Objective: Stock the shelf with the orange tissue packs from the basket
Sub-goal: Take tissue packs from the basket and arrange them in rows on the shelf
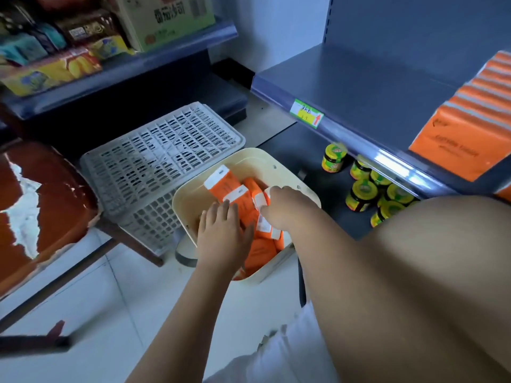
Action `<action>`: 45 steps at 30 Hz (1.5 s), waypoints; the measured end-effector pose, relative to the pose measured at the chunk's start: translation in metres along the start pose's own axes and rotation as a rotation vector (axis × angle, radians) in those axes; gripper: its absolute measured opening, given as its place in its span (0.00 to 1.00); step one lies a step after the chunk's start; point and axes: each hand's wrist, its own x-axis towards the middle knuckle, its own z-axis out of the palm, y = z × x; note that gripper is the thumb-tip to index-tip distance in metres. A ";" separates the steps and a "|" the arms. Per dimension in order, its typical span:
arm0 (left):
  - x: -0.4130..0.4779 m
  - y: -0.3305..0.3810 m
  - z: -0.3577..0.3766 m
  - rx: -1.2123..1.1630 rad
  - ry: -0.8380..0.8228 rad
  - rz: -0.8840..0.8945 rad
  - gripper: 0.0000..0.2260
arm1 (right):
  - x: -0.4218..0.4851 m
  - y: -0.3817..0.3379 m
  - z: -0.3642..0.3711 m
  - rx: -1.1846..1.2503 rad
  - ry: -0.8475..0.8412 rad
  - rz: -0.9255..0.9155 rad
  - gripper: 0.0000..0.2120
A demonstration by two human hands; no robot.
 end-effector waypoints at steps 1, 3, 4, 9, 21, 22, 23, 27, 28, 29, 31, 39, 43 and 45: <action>0.001 -0.002 0.006 -0.009 -0.021 -0.015 0.38 | 0.007 -0.003 0.007 0.008 -0.039 0.014 0.19; 0.006 -0.006 0.017 -0.034 -0.071 -0.047 0.36 | 0.020 -0.007 0.021 0.034 -0.097 0.051 0.18; 0.010 -0.009 0.023 -0.050 -0.092 -0.066 0.34 | 0.027 -0.009 0.027 0.051 -0.111 0.065 0.17; 0.038 -0.025 0.049 -0.129 -0.170 -0.179 0.26 | 0.069 -0.008 0.053 0.104 -0.120 0.069 0.10; 0.131 -0.062 0.075 -0.436 -0.091 -0.416 0.35 | 0.152 -0.024 0.090 0.022 -0.133 -0.155 0.41; 0.134 -0.063 0.077 -0.407 -0.081 -0.400 0.35 | 0.153 -0.025 0.091 -0.012 -0.118 -0.172 0.43; 0.136 -0.064 0.080 -0.368 -0.063 -0.379 0.34 | 0.154 -0.026 0.093 -0.049 -0.095 -0.183 0.44; 0.138 -0.063 0.090 -0.361 0.032 -0.338 0.24 | 0.157 -0.029 0.094 -0.224 -0.026 -0.164 0.33; 0.137 -0.062 0.091 -0.376 0.054 -0.343 0.20 | 0.158 -0.028 0.094 -0.219 0.002 -0.157 0.31; 0.136 -0.062 0.092 -0.394 0.068 -0.356 0.17 | 0.160 -0.028 0.095 -0.205 0.020 -0.159 0.30; 0.135 -0.062 0.090 -0.423 0.072 -0.396 0.16 | 0.165 -0.028 0.094 -0.187 -0.004 -0.200 0.27; 0.118 -0.070 0.063 -0.739 0.037 -0.657 0.10 | 0.175 -0.007 0.082 0.127 0.074 -0.209 0.09; 0.112 -0.066 0.045 -1.082 0.094 -0.858 0.10 | 0.163 -0.011 0.056 1.002 0.131 0.195 0.15; 0.113 -0.058 0.032 -1.257 0.112 -0.845 0.13 | 0.157 -0.010 0.039 1.175 0.196 0.262 0.13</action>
